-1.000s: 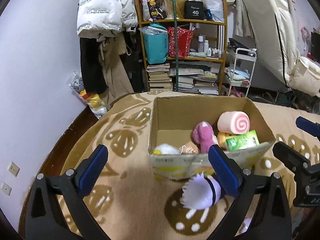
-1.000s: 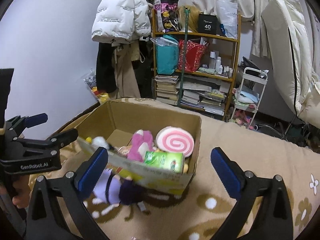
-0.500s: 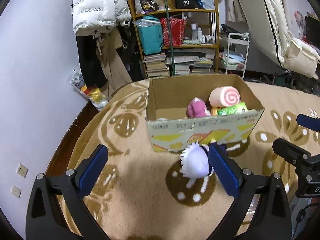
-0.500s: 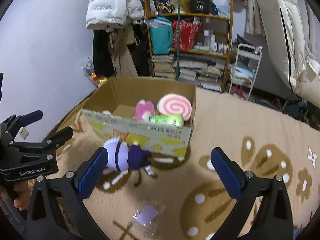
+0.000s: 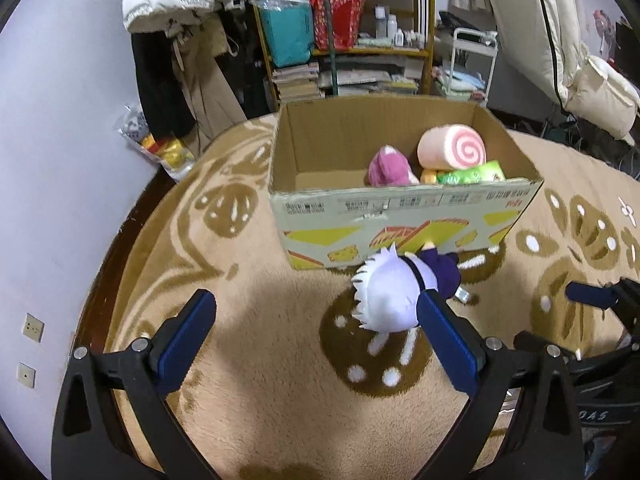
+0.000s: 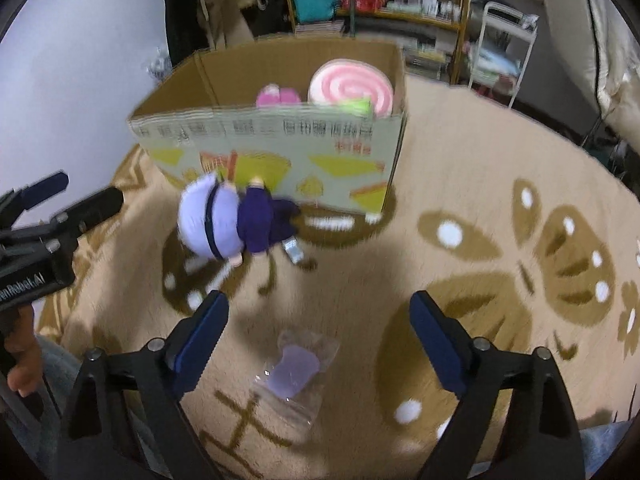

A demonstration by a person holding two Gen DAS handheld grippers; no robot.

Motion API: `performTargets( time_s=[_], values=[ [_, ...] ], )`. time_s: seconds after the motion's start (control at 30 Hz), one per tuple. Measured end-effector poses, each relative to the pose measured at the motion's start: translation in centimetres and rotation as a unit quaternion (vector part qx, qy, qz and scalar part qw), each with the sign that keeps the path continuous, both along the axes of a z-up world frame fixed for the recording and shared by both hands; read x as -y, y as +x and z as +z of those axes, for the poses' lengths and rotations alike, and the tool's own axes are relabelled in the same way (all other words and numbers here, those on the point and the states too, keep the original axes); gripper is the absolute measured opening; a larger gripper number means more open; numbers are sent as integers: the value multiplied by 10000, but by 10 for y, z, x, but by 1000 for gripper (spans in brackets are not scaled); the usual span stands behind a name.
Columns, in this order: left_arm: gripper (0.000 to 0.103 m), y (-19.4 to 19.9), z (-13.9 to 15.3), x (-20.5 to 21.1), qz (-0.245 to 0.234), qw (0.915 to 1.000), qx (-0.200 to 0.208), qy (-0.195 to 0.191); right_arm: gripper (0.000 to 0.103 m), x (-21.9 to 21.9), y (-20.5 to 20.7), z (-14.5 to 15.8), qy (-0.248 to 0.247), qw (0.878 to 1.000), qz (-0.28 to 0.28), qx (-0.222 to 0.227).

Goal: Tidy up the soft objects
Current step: 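Move the left gripper to the white-haired doll while the right gripper approaches the clear plastic bag, then close the left gripper on the white-haired doll while the right gripper grasps the clear bag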

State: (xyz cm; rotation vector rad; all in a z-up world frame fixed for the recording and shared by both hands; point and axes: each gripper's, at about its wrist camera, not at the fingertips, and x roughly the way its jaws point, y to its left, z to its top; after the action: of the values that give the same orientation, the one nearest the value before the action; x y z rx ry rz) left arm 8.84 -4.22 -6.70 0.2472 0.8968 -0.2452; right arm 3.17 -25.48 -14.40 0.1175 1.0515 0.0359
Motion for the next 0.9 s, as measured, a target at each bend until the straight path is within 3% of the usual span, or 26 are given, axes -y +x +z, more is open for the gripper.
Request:
performTargets(
  time_s=[0.37, 0.6, 0.63, 0.9],
  values=[
    [100, 19, -36, 14, -181, 9976, -609, 285, 90, -2, 6, -59, 517, 9919, 103, -1153],
    [99, 26, -52, 23, -314, 9953, -877, 277, 56, -3, 3, -72, 307, 9899, 34, -1383],
    [99, 26, -53, 24, -338, 9951, -882, 284, 41, -5, 2, -71, 288, 9902, 55, -1362],
    [99, 30, -56, 36, -605, 9953, -762, -24, 38, -2, 0, -64, 394, 9917, -5, -1222]
  ],
)
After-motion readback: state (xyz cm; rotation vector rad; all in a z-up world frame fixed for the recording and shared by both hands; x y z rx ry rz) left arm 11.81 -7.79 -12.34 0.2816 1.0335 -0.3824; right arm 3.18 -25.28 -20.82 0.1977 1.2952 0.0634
